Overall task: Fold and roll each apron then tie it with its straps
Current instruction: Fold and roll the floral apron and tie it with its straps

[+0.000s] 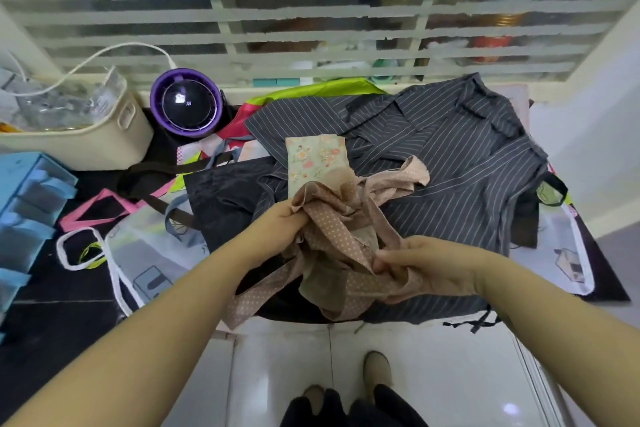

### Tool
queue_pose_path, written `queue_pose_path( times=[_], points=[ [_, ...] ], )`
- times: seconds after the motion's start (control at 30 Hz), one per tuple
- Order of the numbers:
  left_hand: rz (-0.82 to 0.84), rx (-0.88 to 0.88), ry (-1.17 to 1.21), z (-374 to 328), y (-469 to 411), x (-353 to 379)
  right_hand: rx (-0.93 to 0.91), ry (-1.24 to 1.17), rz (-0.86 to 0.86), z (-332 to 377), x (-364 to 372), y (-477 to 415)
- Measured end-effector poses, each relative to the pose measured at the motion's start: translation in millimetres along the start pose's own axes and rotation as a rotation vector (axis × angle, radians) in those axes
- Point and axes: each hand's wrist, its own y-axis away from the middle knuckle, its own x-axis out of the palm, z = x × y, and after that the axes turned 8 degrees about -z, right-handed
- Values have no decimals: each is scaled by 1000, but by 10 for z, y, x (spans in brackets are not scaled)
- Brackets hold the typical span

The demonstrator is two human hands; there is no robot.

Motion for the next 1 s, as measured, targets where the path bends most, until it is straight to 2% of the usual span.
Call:
queue_pose_path(
  times=[0.1,0.13,0.23,0.33,0.37,0.4,0.5,0.53,0.57,0.67,0.73,0.8,0.87,0.93,1.0],
  points=[
    [14,-16,22,-77,-27,-27,-122,-86,-55,56,107,44],
    [21,-26,25,-97,-46,-29,-165,-37,-96,60,129,59],
    [51,-38,31,-155,-117,-53,-299,430,-238,28,230,66],
    [59,-12,36,-251,-139,-36,-423,687,-366,-46,299,0],
    [63,-10,27,-273,-122,-31,-449,674,-393,-44,303,-19],
    [68,-4,9,-277,-104,-28,-446,554,-393,-26,288,-37],
    [115,14,-15,-219,-36,-26,-383,-204,-267,124,252,-93],
    [149,3,5,-197,-7,-27,-387,-370,-279,147,215,-136],
    [193,-8,34,-191,23,-27,-383,-401,-310,144,184,-194],
    [417,-60,83,-126,83,-23,-300,26,-416,-17,168,-359],
    [496,-130,117,-61,102,-17,-257,178,-431,-95,176,-413],
    [435,-128,131,-9,109,29,-274,193,-454,-81,176,-394],
    [212,-108,185,15,94,92,-306,182,-457,-33,151,-352],
    [-23,-145,371,-10,72,98,-319,184,-432,13,141,-322],
    [-133,-157,567,-76,46,41,-272,189,-390,43,162,-340]
  ],
)
